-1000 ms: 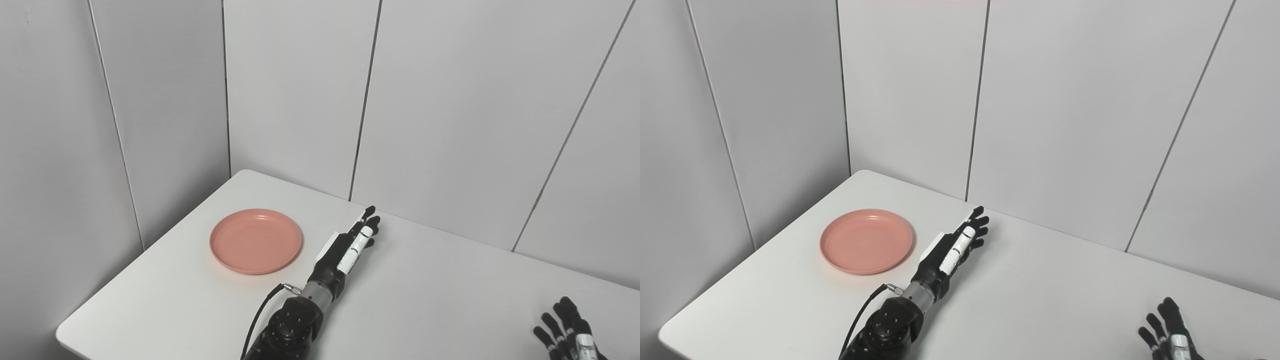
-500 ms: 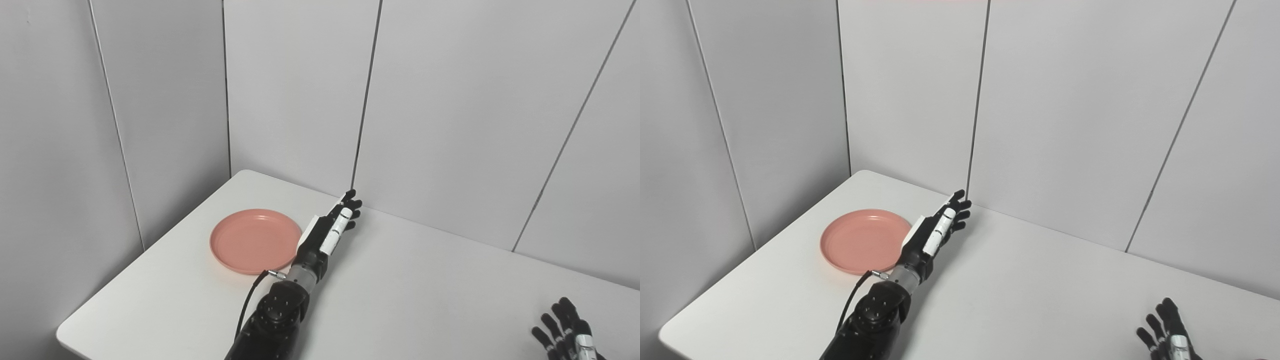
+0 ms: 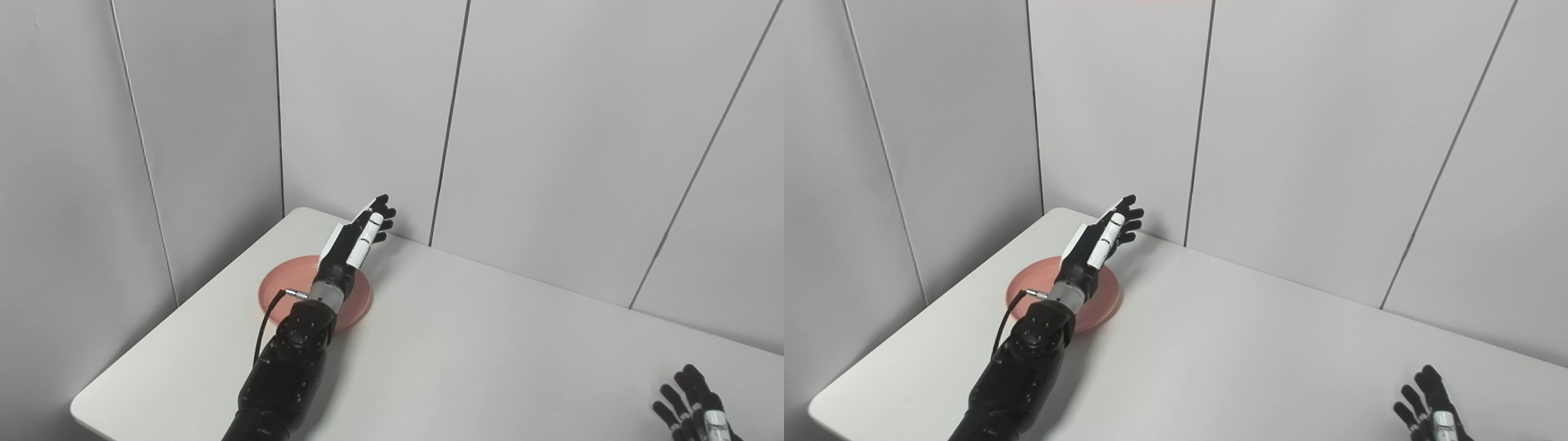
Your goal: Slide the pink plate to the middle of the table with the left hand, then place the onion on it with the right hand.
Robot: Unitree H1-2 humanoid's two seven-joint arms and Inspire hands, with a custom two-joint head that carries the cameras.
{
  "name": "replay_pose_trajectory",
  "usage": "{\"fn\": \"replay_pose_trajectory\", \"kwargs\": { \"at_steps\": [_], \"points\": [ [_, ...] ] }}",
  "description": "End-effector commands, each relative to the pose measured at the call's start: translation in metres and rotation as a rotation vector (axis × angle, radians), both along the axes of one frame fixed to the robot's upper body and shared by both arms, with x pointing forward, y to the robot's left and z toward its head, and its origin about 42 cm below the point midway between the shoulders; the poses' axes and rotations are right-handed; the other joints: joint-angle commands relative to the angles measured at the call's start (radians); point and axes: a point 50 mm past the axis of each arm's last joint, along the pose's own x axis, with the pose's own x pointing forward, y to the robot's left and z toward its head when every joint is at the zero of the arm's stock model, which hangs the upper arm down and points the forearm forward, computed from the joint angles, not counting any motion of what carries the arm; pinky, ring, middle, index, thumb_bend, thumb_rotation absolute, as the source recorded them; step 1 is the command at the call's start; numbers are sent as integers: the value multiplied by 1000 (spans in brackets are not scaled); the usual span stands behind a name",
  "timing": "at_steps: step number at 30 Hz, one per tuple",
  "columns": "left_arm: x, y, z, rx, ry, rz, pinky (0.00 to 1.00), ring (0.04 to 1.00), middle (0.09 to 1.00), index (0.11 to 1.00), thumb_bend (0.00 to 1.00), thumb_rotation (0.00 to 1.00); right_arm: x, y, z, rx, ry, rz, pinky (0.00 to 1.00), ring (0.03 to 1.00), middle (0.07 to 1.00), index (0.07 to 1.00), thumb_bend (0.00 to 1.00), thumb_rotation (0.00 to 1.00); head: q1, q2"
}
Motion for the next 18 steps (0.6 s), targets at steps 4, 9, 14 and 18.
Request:
{"fn": "replay_pose_trajectory", "kwargs": {
  "at_steps": [4, 9, 14, 18],
  "points": [
    [18, 34, 40, 120, -110, 82, 885, 881, 891, 914, 565, 1000, 5, -3, 10, 2, -50, 14, 922, 940, 955, 953, 599, 818, 1, -6],
    [22, 70, 30, 140, -114, 137, 870, 874, 887, 895, 582, 1000, 4, -1, 13, 5, -51, 12, 923, 946, 962, 962, 563, 831, -1, -6],
    [19, 92, 30, 125, -106, 176, 870, 871, 875, 894, 568, 1000, 5, -2, 10, -2, -49, 10, 945, 940, 955, 960, 550, 844, -1, -6],
    [14, 107, 32, 126, -83, 190, 851, 862, 863, 882, 542, 1000, 3, -1, 12, 0, -48, 7, 960, 945, 957, 959, 530, 844, 11, -12]
  ]
}}
